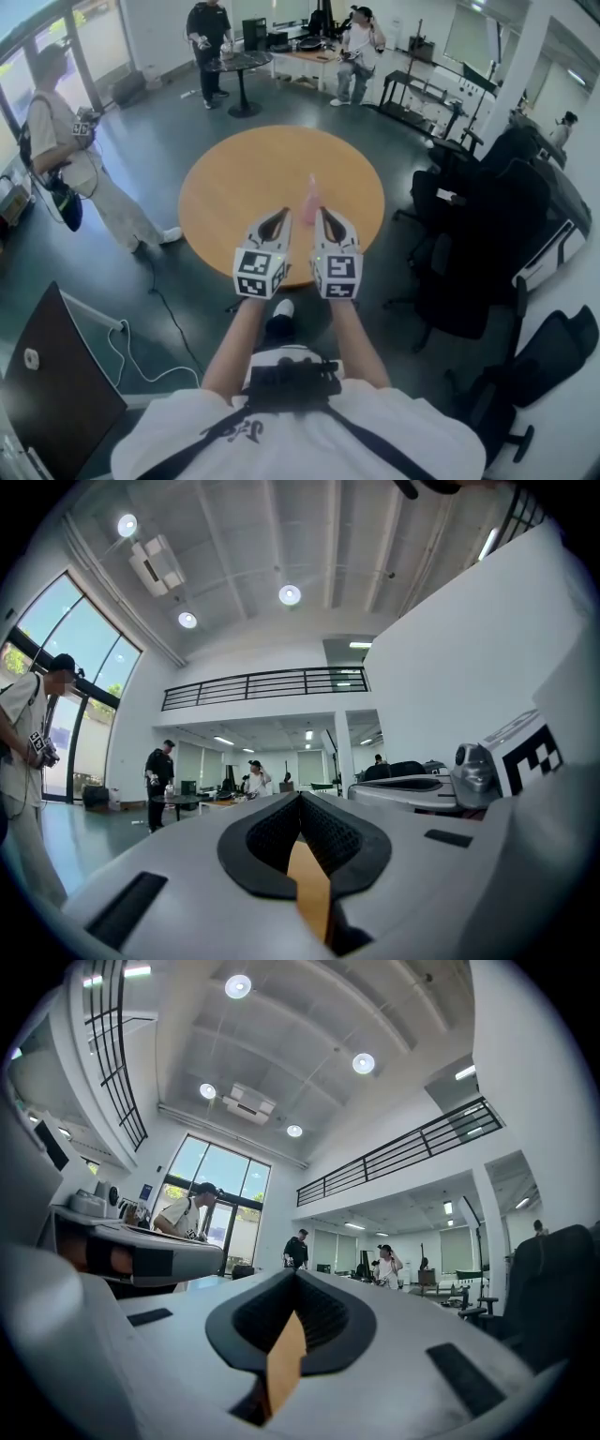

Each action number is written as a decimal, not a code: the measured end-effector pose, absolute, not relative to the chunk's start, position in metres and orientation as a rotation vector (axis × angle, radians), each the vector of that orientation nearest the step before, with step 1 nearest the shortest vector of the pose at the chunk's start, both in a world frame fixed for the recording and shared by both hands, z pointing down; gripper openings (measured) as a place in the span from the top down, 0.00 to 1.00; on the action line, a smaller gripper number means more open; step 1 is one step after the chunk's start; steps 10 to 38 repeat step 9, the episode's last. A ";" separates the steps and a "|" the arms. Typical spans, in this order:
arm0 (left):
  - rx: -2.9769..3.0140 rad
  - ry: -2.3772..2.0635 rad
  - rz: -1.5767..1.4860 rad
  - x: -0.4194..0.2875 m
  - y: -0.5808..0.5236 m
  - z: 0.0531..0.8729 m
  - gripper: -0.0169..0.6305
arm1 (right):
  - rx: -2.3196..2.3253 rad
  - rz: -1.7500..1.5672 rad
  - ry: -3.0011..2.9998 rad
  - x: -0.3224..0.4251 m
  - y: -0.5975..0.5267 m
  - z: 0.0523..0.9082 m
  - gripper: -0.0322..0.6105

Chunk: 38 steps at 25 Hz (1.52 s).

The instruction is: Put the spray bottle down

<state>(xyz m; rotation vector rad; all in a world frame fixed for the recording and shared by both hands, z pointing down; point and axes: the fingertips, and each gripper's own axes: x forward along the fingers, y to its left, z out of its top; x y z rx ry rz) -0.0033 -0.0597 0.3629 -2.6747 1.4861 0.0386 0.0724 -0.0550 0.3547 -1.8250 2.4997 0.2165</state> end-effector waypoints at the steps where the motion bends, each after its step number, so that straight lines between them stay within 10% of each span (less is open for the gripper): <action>1: -2.677 1.482 0.033 -0.003 -0.059 0.364 0.95 | -1.825 0.215 2.497 0.073 -0.055 0.354 0.93; 38: -2.686 1.436 -0.015 0.010 -0.058 0.364 0.95 | -1.827 0.206 2.461 0.084 -0.056 0.348 0.93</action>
